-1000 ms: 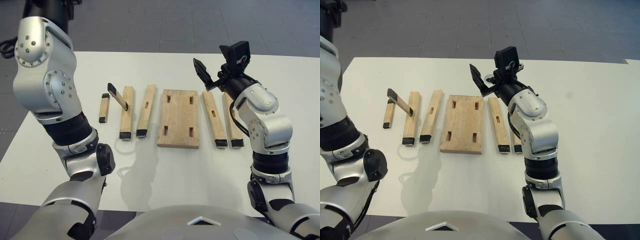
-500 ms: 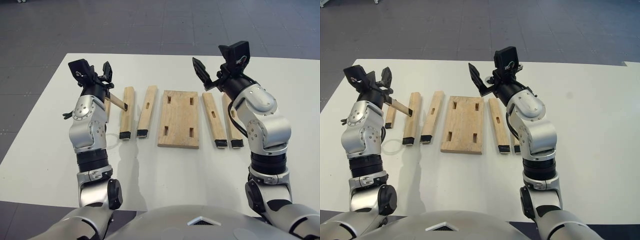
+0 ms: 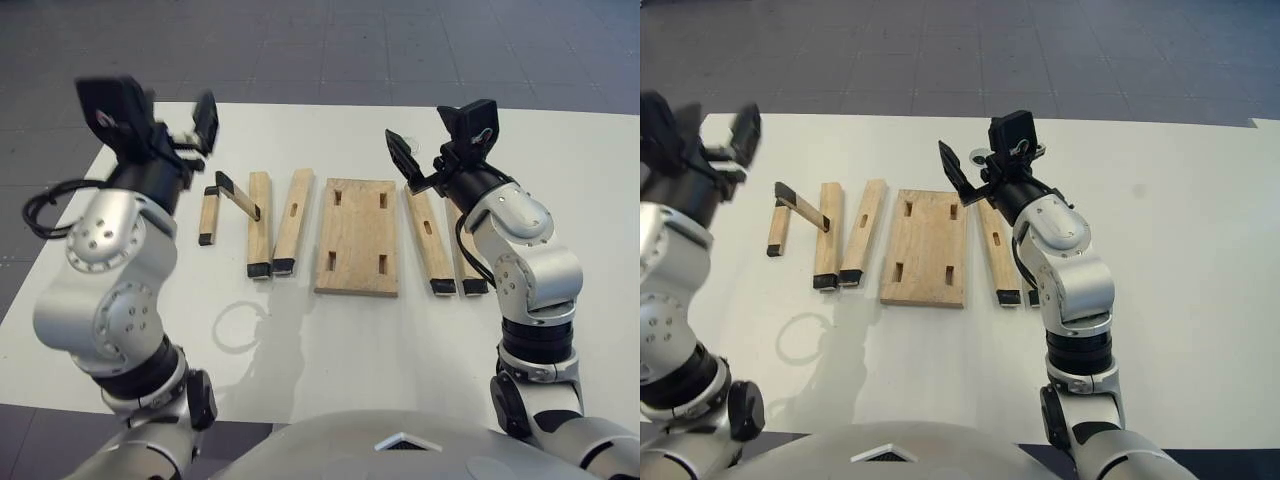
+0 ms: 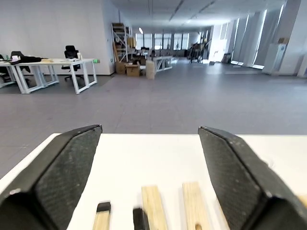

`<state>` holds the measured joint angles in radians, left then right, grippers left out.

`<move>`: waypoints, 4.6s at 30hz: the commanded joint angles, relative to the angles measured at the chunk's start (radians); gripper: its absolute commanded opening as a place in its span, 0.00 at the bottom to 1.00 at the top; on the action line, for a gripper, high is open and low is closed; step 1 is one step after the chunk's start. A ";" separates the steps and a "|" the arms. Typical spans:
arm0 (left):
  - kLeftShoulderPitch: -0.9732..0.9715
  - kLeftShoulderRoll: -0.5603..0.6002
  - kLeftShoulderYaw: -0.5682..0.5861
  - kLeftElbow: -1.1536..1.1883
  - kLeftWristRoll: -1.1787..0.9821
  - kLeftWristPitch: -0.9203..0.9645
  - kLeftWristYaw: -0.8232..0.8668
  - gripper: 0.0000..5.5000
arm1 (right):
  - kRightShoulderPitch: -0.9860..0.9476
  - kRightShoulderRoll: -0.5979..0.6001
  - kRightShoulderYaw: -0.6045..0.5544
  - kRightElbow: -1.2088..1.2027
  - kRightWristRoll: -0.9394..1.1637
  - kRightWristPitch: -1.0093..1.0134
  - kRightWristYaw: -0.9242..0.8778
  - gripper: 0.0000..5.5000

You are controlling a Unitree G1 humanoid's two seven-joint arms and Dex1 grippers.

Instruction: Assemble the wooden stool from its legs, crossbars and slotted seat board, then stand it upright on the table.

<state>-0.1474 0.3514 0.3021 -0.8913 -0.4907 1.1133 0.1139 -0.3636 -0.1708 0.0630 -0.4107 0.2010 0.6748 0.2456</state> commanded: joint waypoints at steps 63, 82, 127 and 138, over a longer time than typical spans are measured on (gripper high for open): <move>-0.352 -0.014 0.116 0.590 -0.815 -0.108 -0.610 0.37 | -0.632 -0.075 -0.444 0.671 0.890 0.547 0.466 0.82; -0.261 -0.009 -0.047 0.567 -0.795 -0.181 -0.598 0.37 | -0.728 -0.062 -0.407 0.795 0.940 0.584 0.497 0.54; -0.348 0.418 -0.972 0.600 0.611 -0.463 -0.775 0.65 | -0.731 -0.313 -0.202 0.906 0.641 0.370 0.950 0.37; -0.298 0.372 -0.977 0.584 0.674 -0.458 -0.873 0.65 | -0.719 -0.293 -0.204 0.901 0.608 0.345 0.930 0.37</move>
<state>-0.4694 0.7168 -0.6608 -0.2911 0.1594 0.6591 -0.7352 -1.0673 -0.4697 -0.1368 0.4953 0.8237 1.0326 1.1805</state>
